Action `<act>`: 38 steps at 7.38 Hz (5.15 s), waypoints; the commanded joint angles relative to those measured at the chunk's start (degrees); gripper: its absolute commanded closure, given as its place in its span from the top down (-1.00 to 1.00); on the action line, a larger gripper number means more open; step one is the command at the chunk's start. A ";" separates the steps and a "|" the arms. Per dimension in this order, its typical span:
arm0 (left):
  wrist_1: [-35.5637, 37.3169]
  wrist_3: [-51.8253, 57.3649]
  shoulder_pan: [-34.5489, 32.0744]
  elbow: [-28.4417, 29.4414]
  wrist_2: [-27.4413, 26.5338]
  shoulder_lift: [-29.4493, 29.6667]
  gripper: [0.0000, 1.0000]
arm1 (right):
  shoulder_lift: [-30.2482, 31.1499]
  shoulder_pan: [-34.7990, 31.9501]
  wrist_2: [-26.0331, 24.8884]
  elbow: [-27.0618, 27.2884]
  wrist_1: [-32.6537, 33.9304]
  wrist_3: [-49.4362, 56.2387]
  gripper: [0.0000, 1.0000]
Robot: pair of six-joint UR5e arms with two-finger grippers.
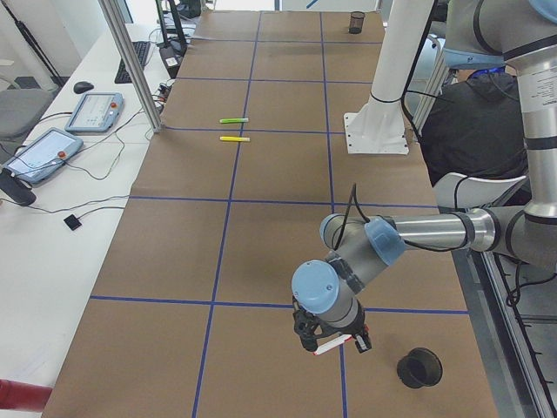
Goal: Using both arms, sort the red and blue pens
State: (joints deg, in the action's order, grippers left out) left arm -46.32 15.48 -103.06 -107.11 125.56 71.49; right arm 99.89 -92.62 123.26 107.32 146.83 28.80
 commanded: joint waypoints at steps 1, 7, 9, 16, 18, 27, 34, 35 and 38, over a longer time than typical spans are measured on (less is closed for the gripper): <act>13.49 -0.01 -6.17 -1.08 0.13 -0.65 -1.00 | -0.30 -2.03 0.58 -0.01 8.97 1.51 -1.00; 18.98 -0.10 -17.96 7.94 0.04 -3.37 -1.00 | 0.75 -10.04 -0.56 -5.18 17.61 3.46 -1.00; 22.64 -0.18 -19.99 11.48 -0.05 -3.20 -1.00 | 0.83 -10.04 -0.56 -6.77 17.61 3.28 -1.00; 23.38 -0.01 -20.17 19.74 -0.14 -2.76 -1.00 | 0.75 -10.13 -0.12 -8.00 14.97 3.10 -1.00; 21.89 -0.01 -20.17 21.50 0.13 -3.02 -1.00 | 0.75 -10.13 -0.12 -8.18 14.71 3.19 -1.00; 19.77 -0.10 -20.25 23.53 2.32 0.21 1.00 | 0.75 -10.65 -0.39 -8.88 14.53 3.54 -1.00; 20.13 -0.89 -20.08 22.56 7.94 10.05 1.00 | 4.60 -17.39 -5.63 -18.64 13.92 6.69 -1.00; 20.12 -0.80 -20.08 22.48 8.04 10.94 1.00 | 5.40 -20.73 -9.31 -18.64 13.92 6.71 -1.00; 20.56 -0.80 -20.08 20.63 7.95 11.04 1.00 | 6.55 -24.63 -13.39 -22.75 10.26 6.79 -1.00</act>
State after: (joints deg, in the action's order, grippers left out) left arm -25.85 14.68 -123.14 -85.98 133.51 82.48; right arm 106.09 -116.35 110.78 86.79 159.70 35.55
